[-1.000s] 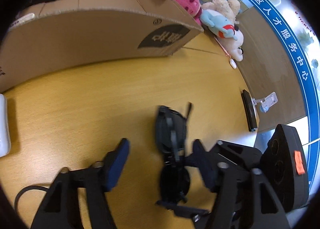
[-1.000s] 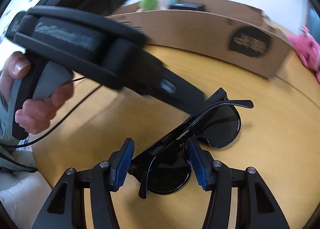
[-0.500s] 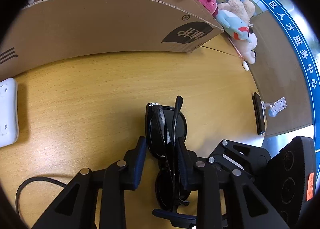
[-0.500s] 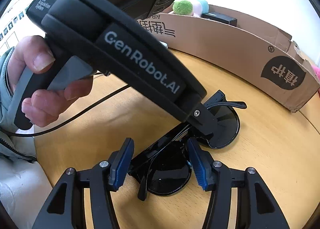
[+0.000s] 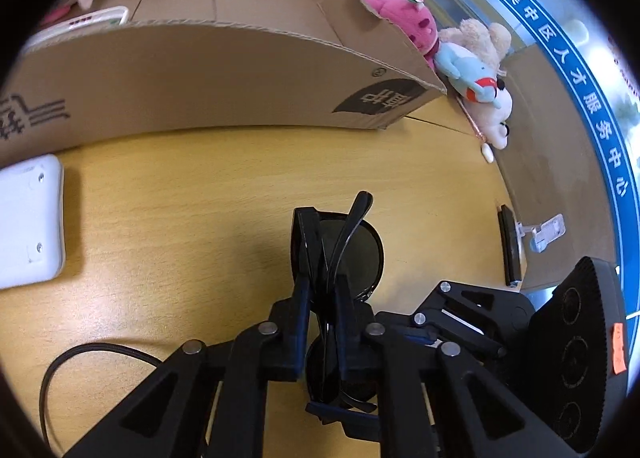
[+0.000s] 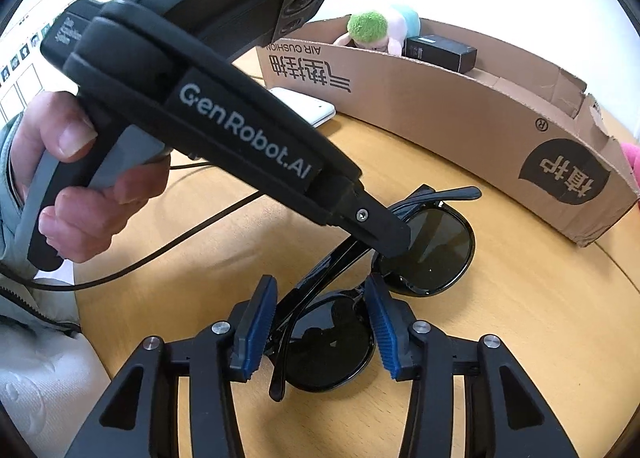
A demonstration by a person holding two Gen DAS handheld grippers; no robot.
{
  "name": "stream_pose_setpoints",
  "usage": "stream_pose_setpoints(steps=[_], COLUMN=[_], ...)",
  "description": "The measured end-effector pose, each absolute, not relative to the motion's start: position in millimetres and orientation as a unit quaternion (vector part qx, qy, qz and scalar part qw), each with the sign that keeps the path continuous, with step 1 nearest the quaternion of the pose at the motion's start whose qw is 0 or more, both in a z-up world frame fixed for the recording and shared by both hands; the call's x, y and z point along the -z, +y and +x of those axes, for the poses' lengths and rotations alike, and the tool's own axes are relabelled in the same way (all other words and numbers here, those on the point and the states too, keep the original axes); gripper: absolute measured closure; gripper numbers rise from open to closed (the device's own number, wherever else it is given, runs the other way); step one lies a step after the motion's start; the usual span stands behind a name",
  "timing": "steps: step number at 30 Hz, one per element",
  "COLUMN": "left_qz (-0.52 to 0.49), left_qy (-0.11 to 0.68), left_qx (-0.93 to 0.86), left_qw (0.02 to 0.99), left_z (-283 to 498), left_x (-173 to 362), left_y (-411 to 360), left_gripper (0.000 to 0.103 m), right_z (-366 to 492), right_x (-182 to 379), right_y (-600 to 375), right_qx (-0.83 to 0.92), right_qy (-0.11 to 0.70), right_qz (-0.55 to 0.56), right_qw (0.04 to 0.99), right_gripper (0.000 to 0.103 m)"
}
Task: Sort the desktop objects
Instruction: 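Lift the sunglasses with both tools off the table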
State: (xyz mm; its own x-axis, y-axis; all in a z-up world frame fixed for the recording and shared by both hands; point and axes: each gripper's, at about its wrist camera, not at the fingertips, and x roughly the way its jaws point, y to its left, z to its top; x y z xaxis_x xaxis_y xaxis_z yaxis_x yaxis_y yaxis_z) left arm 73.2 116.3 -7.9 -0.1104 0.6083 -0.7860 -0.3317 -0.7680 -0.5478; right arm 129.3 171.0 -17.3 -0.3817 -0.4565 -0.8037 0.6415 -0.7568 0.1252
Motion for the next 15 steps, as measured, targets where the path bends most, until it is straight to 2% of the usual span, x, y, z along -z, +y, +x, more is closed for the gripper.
stream_pose_setpoints(steps=[5,7,8,9,13,15], left_qz=[-0.587,-0.588,-0.586,-0.584,-0.585,-0.587], left_qy=[-0.122,-0.120,-0.116,-0.115,-0.127,-0.134], left_qx=[-0.735,-0.738,-0.743,-0.746,-0.748,-0.747], left_qw=[0.317,0.309,0.302,0.298,0.286,0.284], left_z=[73,73,72,72,67,67], left_x=[9,9,8,8,10,11], left_y=[115,118,118,117,109,106], left_gripper=[0.092,0.093,0.093,0.093,0.094,0.094], right_z=[127,131,134,142,148,143], right_x=[21,21,22,23,30,34], right_y=[176,174,172,172,177,179], right_qx=[0.818,0.812,0.810,0.811,0.814,0.822], right_qy=[0.087,0.091,0.097,0.103,0.088,0.086], right_qz=[0.457,0.466,0.474,0.477,0.482,0.475], right_qw=[0.339,0.339,0.332,0.323,0.312,0.301], right_gripper=[0.053,0.043,0.027,0.016,0.016,0.027])
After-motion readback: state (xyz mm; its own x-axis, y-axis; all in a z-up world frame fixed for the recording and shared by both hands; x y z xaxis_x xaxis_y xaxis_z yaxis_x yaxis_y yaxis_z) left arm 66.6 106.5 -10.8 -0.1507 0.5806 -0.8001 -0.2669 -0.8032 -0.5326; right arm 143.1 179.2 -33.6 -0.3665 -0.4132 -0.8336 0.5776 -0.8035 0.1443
